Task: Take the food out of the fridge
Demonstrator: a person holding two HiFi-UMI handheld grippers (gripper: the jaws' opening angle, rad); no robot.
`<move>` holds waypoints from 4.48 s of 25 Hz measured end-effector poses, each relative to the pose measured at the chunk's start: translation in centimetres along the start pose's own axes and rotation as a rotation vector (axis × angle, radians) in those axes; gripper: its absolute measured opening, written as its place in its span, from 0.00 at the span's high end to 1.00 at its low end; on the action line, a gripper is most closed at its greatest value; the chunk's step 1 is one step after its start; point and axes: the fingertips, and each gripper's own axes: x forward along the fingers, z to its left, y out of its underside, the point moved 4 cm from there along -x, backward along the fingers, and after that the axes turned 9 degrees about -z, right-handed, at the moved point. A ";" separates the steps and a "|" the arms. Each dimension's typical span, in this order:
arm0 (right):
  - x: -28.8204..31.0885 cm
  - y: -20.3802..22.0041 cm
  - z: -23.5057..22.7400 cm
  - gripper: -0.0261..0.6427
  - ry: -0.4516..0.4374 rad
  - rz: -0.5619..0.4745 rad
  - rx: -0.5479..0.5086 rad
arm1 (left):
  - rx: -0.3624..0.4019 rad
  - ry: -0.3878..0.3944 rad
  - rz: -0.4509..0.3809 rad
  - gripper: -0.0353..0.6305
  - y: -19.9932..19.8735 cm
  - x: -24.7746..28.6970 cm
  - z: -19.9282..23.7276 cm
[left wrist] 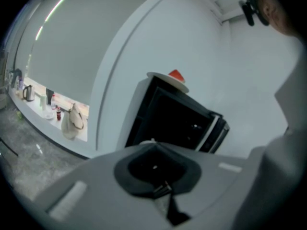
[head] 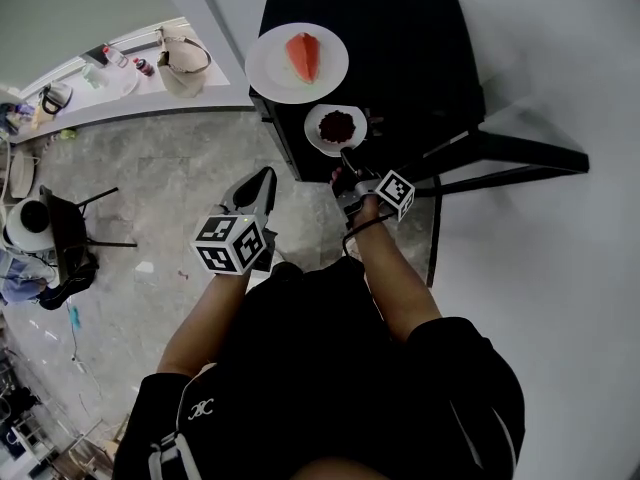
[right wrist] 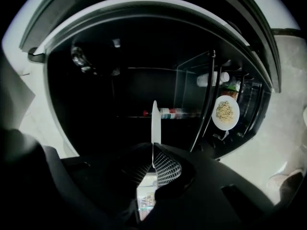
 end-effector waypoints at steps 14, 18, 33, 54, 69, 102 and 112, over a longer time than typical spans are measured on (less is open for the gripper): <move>-9.3 0.6 8.3 0.95 -0.124 0.057 0.041 | 0.052 0.077 -0.021 0.95 0.3 1.2 -1.8; -11.0 0.5 10.5 0.95 -0.142 0.049 0.043 | 0.064 0.102 -0.036 0.95 0.0 1.9 -2.2; -16.8 0.8 21.5 0.95 -0.228 -0.003 -0.006 | 0.058 0.200 -0.077 0.95 -1.4 3.4 -5.2; -4.1 -5.3 26.4 0.95 -0.217 -0.165 -0.038 | 0.019 0.185 -0.105 0.95 -4.3 5.1 -2.0; -4.2 -5.0 26.8 0.95 -0.156 -0.196 -0.016 | 0.031 0.175 -0.099 0.95 -2.4 1.4 -3.2; -11.3 1.7 21.1 0.96 0.057 -0.204 -1.586 | 0.106 0.263 -0.072 0.95 -2.3 3.4 -7.6; -11.8 1.5 19.9 0.96 0.052 -0.162 -1.516 | 0.116 0.291 -0.040 0.95 -1.0 3.1 -9.3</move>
